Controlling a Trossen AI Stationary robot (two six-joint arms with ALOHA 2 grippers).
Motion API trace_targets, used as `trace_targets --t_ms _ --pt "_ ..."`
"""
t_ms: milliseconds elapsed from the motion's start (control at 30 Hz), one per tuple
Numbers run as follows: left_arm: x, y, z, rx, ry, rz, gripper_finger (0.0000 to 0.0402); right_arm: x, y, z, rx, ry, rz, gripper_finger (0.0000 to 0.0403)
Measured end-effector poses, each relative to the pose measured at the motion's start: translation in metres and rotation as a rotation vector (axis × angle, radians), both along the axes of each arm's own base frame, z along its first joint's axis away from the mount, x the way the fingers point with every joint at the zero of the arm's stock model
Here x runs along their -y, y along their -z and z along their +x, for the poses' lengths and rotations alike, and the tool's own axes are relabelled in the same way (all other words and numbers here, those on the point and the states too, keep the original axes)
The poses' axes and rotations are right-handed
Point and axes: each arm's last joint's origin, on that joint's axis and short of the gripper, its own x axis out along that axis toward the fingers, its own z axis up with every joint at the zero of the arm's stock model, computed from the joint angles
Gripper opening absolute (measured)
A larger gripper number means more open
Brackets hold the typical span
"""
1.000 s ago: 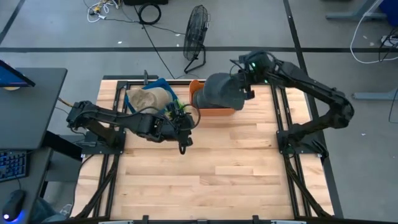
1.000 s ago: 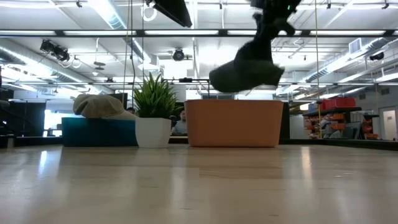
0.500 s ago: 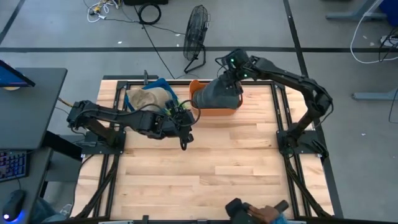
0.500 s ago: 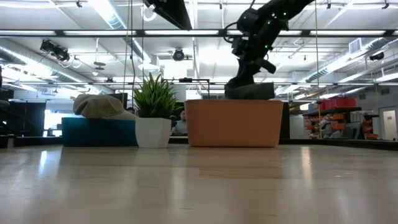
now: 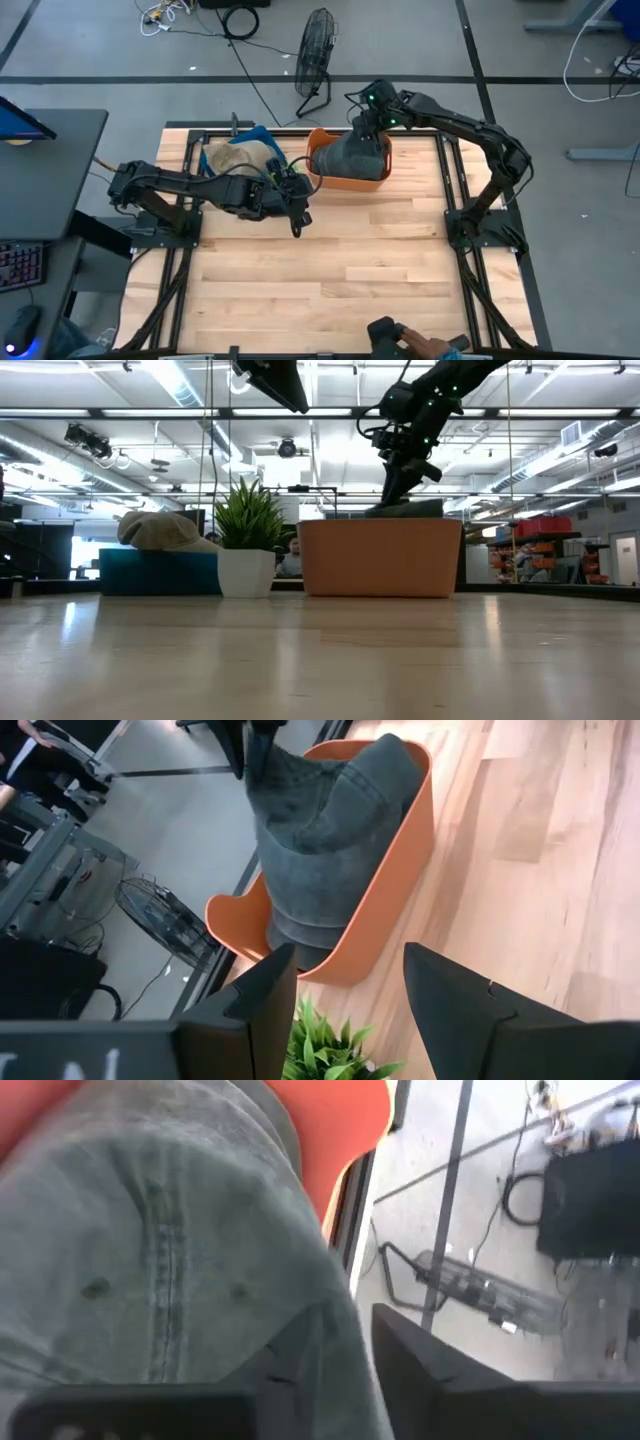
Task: Pick & Place hat
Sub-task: Put the black cap into the orange bin
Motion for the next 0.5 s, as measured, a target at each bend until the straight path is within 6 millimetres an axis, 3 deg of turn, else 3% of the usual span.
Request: trace_targets --t_ms 267,400,500 --pt "-0.001 0.000 0.000 -0.003 -0.001 0.001 0.0188 -0.018 -0.009 -0.008 -0.048 0.073 0.033 0.0149" --pt "-0.001 0.000 0.000 0.008 -0.010 -0.010 0.0188 -0.037 -0.027 -0.018 0.020 0.119 0.123 0.0131" --pt "-0.001 0.000 0.000 0.014 -0.016 -0.015 0.0188 -0.043 -0.029 -0.020 0.075 0.156 0.240 0.0090"
